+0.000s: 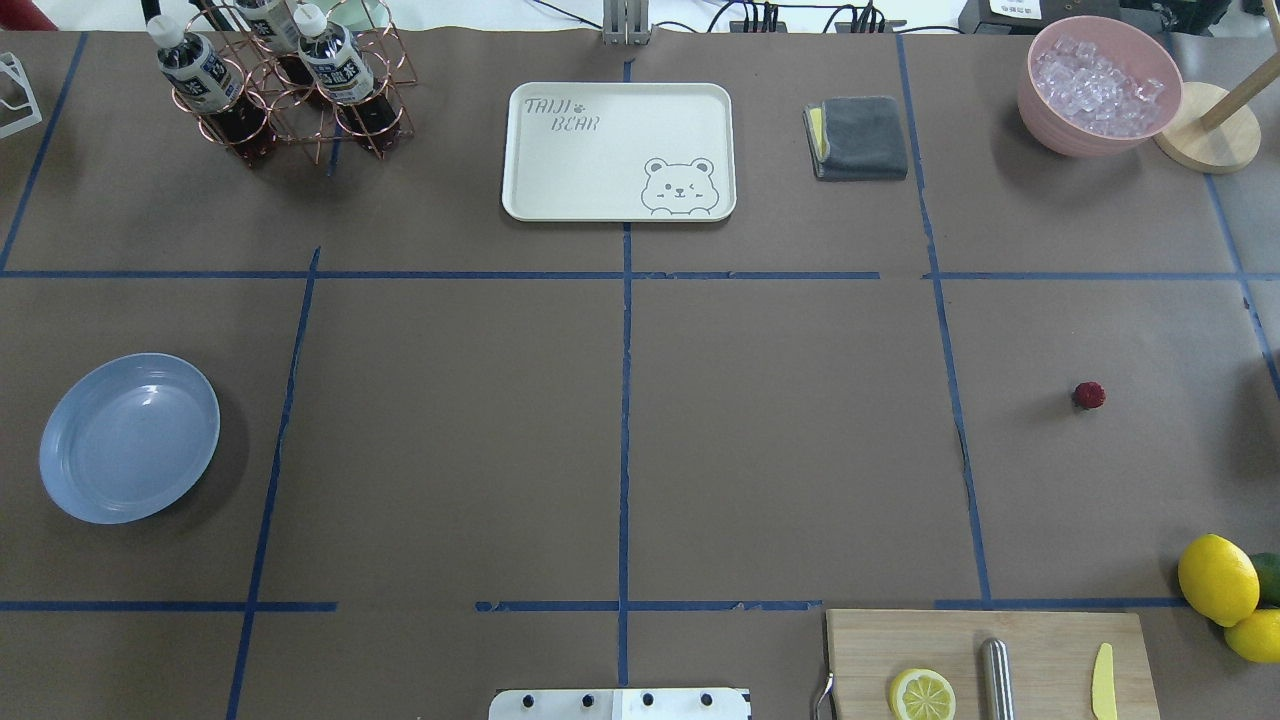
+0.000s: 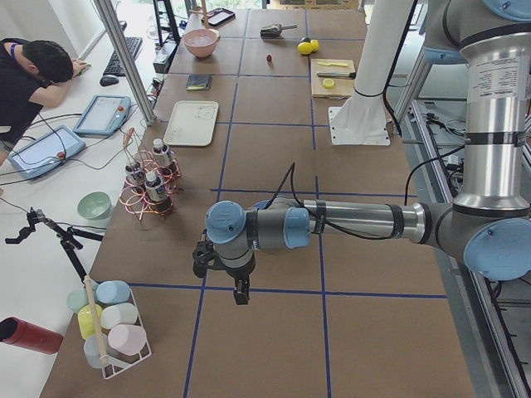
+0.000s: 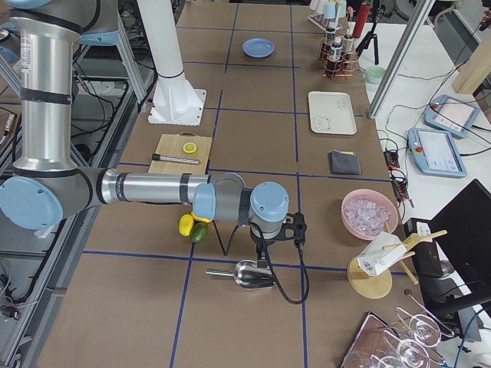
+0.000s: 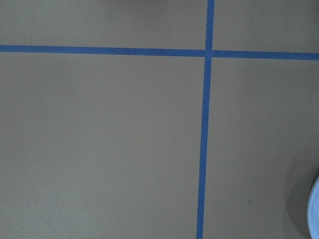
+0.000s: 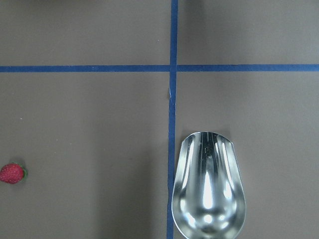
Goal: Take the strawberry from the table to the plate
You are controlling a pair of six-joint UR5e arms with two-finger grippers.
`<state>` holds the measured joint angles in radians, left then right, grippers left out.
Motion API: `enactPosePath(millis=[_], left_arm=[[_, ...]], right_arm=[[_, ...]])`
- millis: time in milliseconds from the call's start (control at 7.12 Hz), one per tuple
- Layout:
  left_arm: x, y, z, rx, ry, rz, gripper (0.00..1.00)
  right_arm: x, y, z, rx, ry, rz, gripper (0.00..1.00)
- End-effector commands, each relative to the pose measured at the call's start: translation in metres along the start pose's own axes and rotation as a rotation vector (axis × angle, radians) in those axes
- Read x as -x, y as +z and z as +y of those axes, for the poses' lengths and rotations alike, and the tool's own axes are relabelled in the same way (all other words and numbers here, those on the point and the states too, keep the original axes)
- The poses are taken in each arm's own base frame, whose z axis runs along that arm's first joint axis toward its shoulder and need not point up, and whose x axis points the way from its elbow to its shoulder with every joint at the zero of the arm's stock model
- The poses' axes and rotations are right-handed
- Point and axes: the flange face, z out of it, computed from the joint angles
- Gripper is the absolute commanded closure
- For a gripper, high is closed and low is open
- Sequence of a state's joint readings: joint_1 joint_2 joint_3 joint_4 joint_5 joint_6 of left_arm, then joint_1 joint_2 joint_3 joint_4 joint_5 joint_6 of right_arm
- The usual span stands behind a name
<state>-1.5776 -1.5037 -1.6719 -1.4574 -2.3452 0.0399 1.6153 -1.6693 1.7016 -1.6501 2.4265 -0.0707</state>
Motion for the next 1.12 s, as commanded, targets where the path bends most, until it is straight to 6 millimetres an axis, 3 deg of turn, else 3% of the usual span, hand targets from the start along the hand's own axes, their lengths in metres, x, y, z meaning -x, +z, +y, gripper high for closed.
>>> enactPosePath(millis=[0, 281, 421, 561, 702, 982], left_arm=[[-0.005, -0.005, -0.005, -0.042, 0.039, 0.003, 0.0], [-0.021, -0.021, -0.015, -0.167, 0.161, 0.008, 0.0], [-0.037, -0.018, -0.018, -0.214, 0.237, 0.076, 0.0], [-0.067, 0.003, -0.022, -0.189, 0.191, 0.108, 0.0], [-0.088, 0.032, -0.006, -0.183, 0.153, 0.131, 0.0], [-0.115, 0.09, 0.07, -0.247, 0.061, 0.22, 0.01]], right_arm=[[0.004, -0.004, -0.005, -0.009, 0.001, -0.001, 0.0], [0.015, -0.014, -0.015, -0.031, -0.023, -0.001, 0.0], [0.034, -0.03, -0.037, -0.062, -0.067, 0.004, 0.0], [0.037, -0.033, -0.04, -0.068, -0.067, 0.004, 0.0], [0.041, -0.033, -0.042, -0.068, -0.066, -0.001, 0.0], [0.059, -0.048, -0.061, -0.096, -0.035, -0.007, 0.0]])
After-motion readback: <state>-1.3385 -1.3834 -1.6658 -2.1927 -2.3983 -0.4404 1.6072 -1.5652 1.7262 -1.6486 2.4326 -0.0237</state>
